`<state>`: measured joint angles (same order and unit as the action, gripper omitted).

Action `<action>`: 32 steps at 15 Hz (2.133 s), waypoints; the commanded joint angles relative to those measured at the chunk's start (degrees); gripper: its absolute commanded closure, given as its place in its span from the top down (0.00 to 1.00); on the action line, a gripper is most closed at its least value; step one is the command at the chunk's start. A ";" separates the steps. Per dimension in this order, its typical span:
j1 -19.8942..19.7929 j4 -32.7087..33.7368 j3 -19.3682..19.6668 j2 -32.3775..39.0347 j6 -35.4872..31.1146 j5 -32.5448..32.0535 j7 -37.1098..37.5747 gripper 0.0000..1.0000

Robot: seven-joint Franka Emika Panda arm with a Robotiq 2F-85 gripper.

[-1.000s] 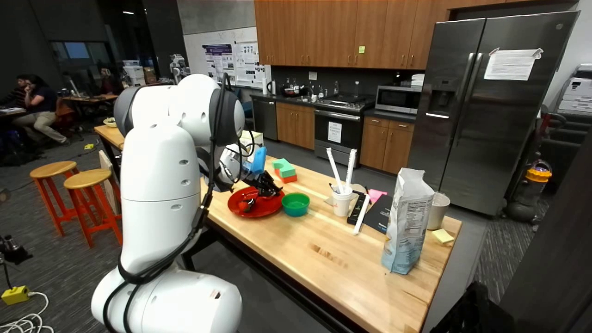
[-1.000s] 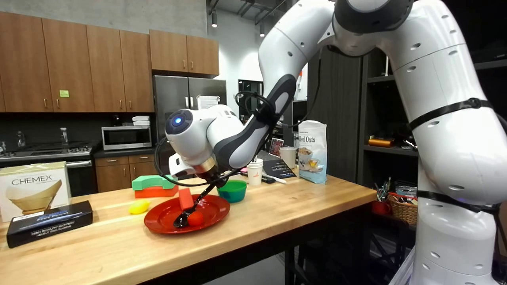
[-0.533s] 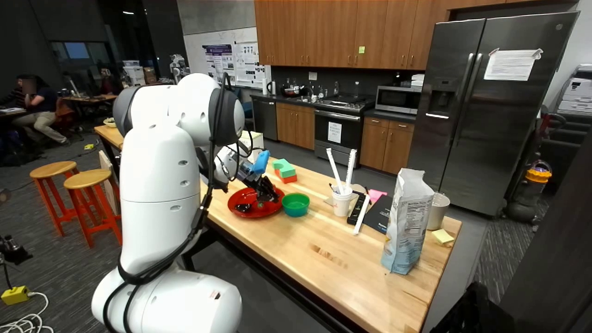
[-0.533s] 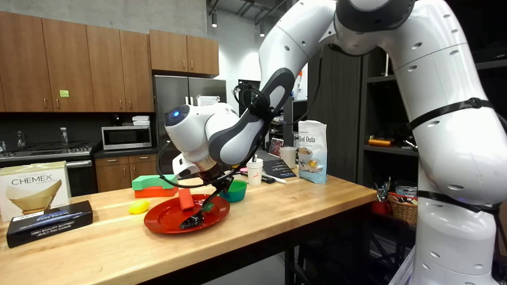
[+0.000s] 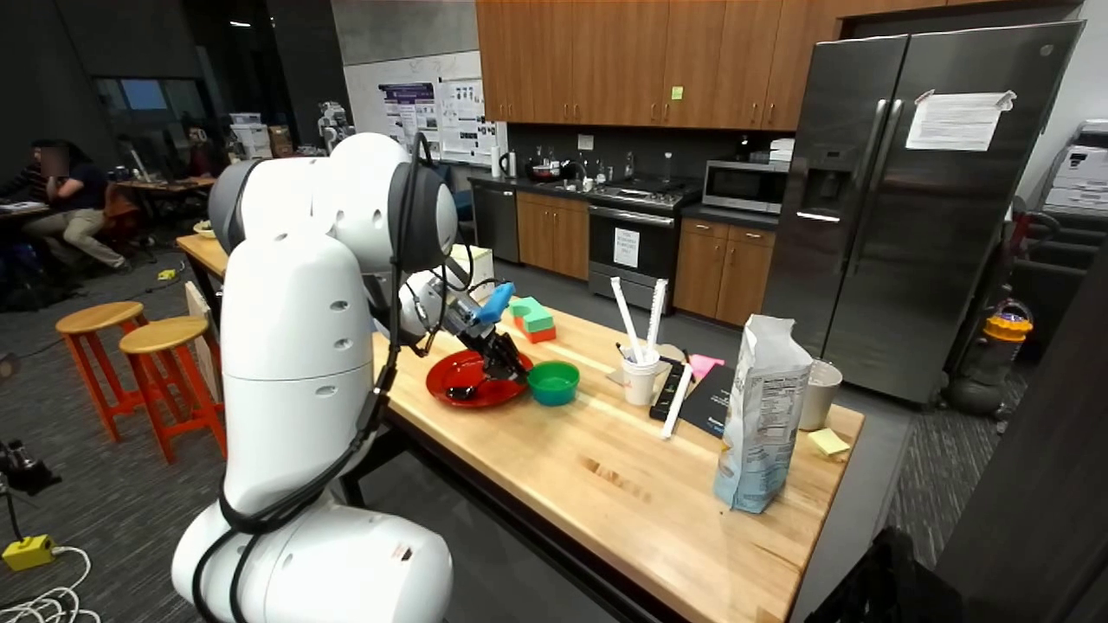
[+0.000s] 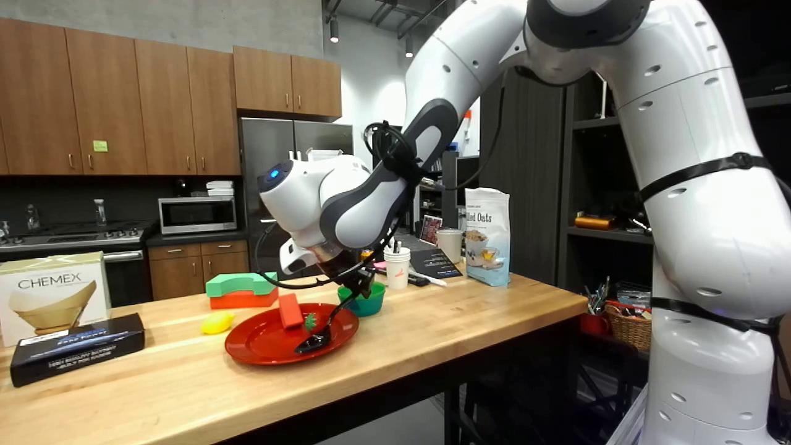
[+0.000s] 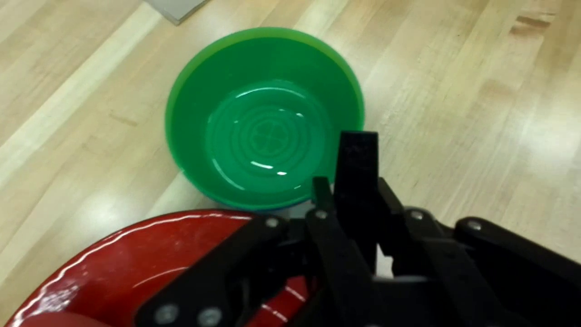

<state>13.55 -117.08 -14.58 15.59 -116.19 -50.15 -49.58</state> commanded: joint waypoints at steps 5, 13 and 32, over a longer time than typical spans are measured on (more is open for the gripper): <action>0.14 2.97 0.35 -0.28 14.08 4.94 -2.91 0.06; 0.10 6.18 0.69 3.09 15.96 2.86 0.82 0.06; 0.33 11.75 1.35 10.41 8.41 -11.07 15.87 0.06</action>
<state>14.26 -105.71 -12.74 26.42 -103.85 -60.26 -36.29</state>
